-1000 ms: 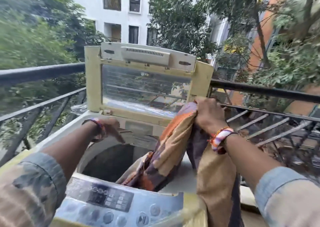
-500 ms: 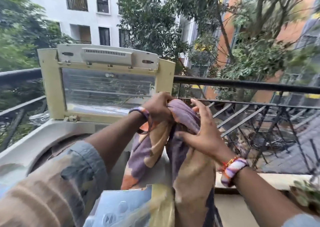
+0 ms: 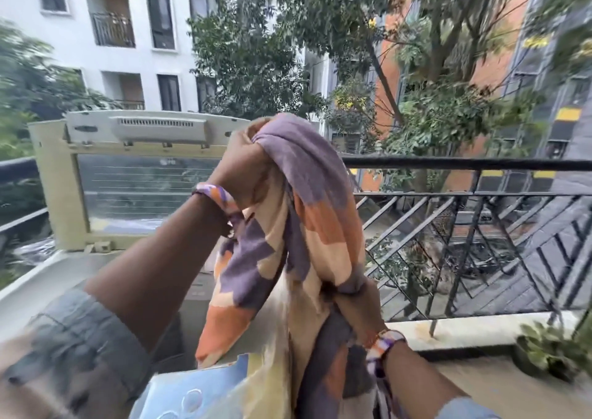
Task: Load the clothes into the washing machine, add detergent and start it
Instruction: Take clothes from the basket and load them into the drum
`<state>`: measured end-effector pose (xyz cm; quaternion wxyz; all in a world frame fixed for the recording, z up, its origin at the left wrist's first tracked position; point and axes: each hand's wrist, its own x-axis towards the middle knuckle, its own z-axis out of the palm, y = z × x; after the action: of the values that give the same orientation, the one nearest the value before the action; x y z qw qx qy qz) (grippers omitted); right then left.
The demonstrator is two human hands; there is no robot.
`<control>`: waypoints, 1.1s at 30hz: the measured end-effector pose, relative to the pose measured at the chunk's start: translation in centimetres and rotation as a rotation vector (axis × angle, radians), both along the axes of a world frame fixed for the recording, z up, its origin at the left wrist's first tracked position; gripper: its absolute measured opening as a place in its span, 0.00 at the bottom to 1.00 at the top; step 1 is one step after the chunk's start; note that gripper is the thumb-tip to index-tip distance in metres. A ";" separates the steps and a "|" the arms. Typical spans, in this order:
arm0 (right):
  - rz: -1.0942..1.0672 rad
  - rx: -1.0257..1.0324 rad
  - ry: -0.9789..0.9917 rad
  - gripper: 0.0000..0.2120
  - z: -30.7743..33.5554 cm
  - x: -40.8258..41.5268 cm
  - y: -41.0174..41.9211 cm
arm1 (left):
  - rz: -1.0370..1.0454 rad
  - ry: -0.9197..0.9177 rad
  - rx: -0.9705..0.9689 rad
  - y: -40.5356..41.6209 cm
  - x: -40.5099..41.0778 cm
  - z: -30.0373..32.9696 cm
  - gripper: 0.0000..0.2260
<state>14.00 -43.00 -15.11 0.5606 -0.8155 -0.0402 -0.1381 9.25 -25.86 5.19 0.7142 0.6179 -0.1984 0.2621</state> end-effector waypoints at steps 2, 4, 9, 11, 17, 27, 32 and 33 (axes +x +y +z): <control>-0.083 0.062 -0.065 0.11 2.3 1.2 -0.7 | 0.152 0.004 0.068 2.3 -0.5 0.2 0.08; -0.190 0.088 -0.125 0.08 5.2 2.6 -1.9 | 0.289 0.020 0.226 5.5 -1.1 -0.7 0.07; -0.230 0.060 -0.292 0.10 13.9 3.9 -2.6 | 0.545 0.875 1.684 11.0 -1.0 -3.8 0.35; -0.197 -0.018 -0.377 0.10 16.5 2.8 -1.3 | 0.516 0.932 1.788 9.1 -1.5 -3.5 0.50; -0.109 -0.271 -0.586 0.10 19.1 -0.4 2.6 | 0.224 0.147 1.049 -1.1 -0.1 -0.6 0.67; 0.295 -0.236 -0.471 0.52 11.5 -1.7 -1.0 | 0.259 -0.147 0.732 -0.5 3.3 -0.3 0.27; 0.380 -0.002 0.015 0.69 -1.3 -0.2 -2.0 | 0.278 -0.149 0.207 -0.5 3.0 0.2 0.20; 0.351 0.049 0.051 0.69 -2.3 0.1 -1.6 | 0.266 -0.147 0.112 -0.6 2.8 0.3 0.16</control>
<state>14.10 -44.61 -17.40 0.5965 -0.7854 -0.1644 -0.0181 12.07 -26.48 5.51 0.6212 0.6568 -0.1806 0.3875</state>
